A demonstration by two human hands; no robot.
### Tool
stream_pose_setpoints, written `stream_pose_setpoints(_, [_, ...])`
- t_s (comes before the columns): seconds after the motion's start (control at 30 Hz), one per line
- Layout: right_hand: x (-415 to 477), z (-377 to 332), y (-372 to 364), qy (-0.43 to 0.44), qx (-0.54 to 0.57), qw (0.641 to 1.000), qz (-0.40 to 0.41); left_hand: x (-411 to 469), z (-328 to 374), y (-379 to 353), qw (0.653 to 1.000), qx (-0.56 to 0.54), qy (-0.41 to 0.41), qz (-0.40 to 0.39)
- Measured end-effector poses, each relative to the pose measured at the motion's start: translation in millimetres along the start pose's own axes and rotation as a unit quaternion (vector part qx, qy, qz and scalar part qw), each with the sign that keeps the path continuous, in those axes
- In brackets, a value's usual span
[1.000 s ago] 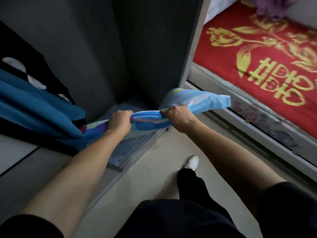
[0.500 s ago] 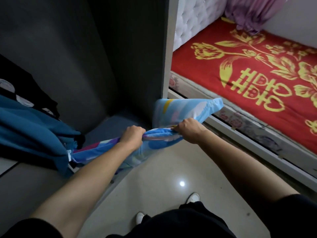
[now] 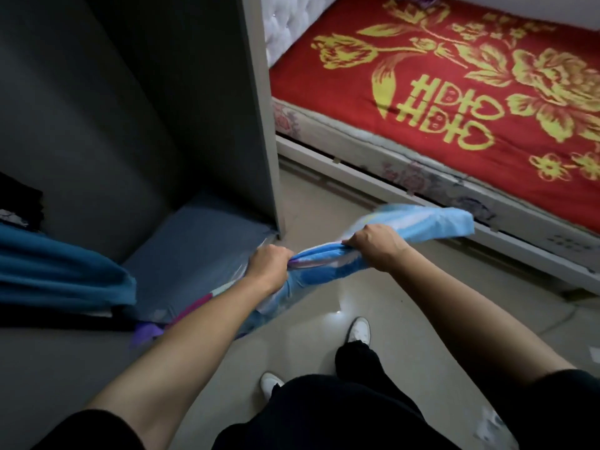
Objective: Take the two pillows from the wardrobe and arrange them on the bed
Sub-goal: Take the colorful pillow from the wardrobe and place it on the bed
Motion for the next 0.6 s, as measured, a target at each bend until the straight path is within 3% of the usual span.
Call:
stream_pose_setpoints(0.43, [-82.2,172.8,-36.7,-0.181,0.141,0.973,0.033,94.9,169.7,71.8,0.973,0.060,-0.213,0.065])
stream_pose_setpoints(0.6, [-64.8,240.8,-8.0,-0.160,0.221,0.962,0.010,143.9,224.2,135.7,0.959,0.076,-0.239,0.133])
Point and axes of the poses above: each hand's wrist, its own x-axis towards the middle knuckle, its own y-axis out of the back of the hand, z = x × y, the point moved 7 cm from there along x, towards the middle knuckle, and after that the axes turned 1 degree about y, right-handed, at the moved point
